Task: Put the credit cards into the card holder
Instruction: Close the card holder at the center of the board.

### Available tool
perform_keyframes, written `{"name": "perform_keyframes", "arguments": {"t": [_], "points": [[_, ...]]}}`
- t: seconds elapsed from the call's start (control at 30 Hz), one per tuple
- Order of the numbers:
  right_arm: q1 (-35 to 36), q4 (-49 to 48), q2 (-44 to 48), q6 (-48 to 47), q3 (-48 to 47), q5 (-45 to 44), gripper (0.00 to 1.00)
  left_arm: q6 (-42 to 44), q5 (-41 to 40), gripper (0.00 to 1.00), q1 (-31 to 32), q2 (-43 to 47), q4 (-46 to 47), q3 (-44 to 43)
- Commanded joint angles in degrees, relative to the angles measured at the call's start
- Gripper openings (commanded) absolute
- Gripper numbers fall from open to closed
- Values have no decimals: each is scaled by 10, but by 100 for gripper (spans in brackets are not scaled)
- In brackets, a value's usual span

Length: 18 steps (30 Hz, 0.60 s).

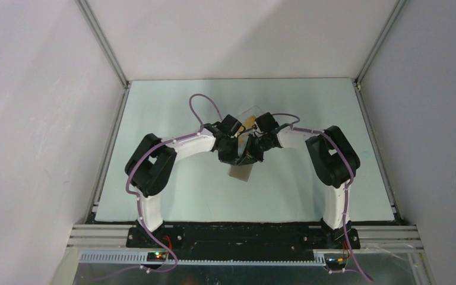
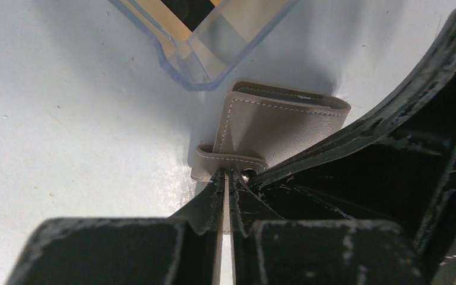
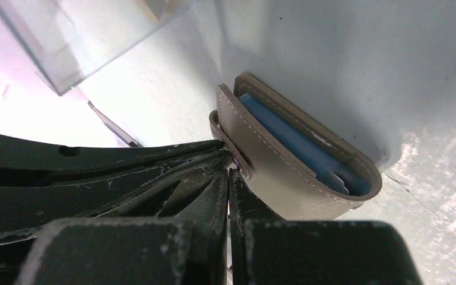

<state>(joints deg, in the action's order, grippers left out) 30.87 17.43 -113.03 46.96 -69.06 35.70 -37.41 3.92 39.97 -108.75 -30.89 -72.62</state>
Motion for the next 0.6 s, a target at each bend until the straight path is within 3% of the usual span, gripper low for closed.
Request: {"name": "perform_keyframes", "arguments": {"t": [0.0,0.57], "points": [[9,2,-14,-2,-6,-10,0,8,-2,8,12,-8,-9,-3],[7,38,-32,6,-6,-87,0,8,-4,8,13,-8,-9,-1]]}}
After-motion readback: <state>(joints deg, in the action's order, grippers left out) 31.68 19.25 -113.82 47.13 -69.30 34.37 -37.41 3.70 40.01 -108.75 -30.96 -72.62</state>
